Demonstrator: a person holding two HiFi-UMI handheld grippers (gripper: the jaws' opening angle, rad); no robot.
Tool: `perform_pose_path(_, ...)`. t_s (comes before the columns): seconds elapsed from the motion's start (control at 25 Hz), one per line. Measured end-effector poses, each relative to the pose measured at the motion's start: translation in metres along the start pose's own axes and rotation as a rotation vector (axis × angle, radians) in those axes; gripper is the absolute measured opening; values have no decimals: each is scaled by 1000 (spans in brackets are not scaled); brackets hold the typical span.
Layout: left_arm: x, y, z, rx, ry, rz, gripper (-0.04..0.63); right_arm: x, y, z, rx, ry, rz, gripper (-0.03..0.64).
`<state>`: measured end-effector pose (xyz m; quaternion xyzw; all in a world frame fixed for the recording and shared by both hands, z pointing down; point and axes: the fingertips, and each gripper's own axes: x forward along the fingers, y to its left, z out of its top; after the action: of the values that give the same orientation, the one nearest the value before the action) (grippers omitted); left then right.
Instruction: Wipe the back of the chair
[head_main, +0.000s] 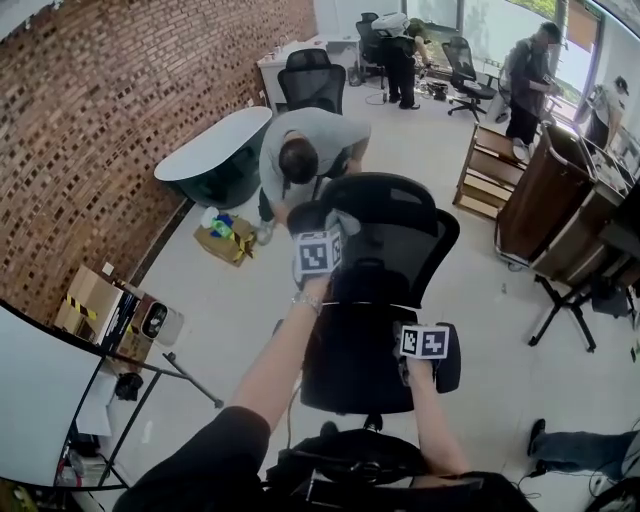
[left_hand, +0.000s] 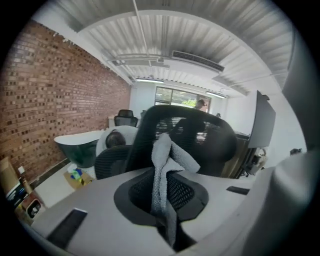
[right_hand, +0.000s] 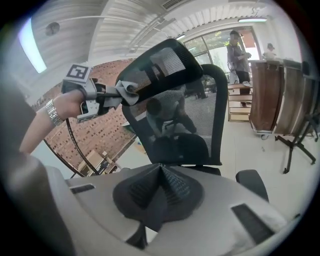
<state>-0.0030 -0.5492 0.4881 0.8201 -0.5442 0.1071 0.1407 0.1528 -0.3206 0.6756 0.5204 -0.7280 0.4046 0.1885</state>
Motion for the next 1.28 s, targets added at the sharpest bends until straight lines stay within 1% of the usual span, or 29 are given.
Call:
perform_pose_path(0.08,-11,38,-3,-31,-5,82,29,5,6,0,-13,8,13,6)
perform_pose_path(0.12,-15,49,-4,-45,-7,106,29,7,8,1,-18,11,17,5)
perform_pose_path(0.16,-18,53,-4,-52,-9,114,30,8,8,2,-24,11,21,5)
perform_pose_path(0.24,-20,40,-10,-42,0,83,29,10,10,2,-32,14,27,6)
perform_pose_path(0.28,-19,23,-16,-30,10,46,29,12,11,-1,-30,24,29,6)
perform_pose_path(0.36,-13,-32,-27,-15,26,-68,29,16,12,-7,-25,40,31,5)
perform_pose_path(0.44,-4,-101,-35,-4,41,-202,29,18,10,-10,-21,41,31,5)
perform_pose_path(0.56,14,-201,-48,48,70,-385,29,12,4,-17,9,44,22,6)
perform_pose_path(0.64,27,-246,-59,86,102,-451,29,4,-6,-20,32,33,3,5)
perform_pose_path(0.68,35,-257,-64,101,117,-462,29,-1,-11,-20,41,27,-6,5)
perform_pose_path(0.76,53,-259,-71,134,138,-440,29,-11,-25,-19,58,14,-24,5)
perform_pose_path(0.84,71,-242,-77,144,162,-386,29,-23,-44,-19,85,-3,-47,5)
perform_pose_path(0.88,78,-230,-78,127,169,-360,29,-29,-54,-21,101,-10,-60,5)
perform_pose_path(0.96,84,-200,-76,60,173,-315,29,-35,-70,-27,128,-12,-83,5)
perform_pose_path(1.04,85,-165,-70,12,162,-258,29,-37,-78,-29,145,-12,-94,5)
perform_pose_path(1.16,79,-105,-62,-22,141,-150,29,-33,-76,-19,137,-33,-87,5)
perform_pose_path(1.28,59,-36,-69,-66,130,-20,29,-21,-57,-3,102,-67,-53,6)
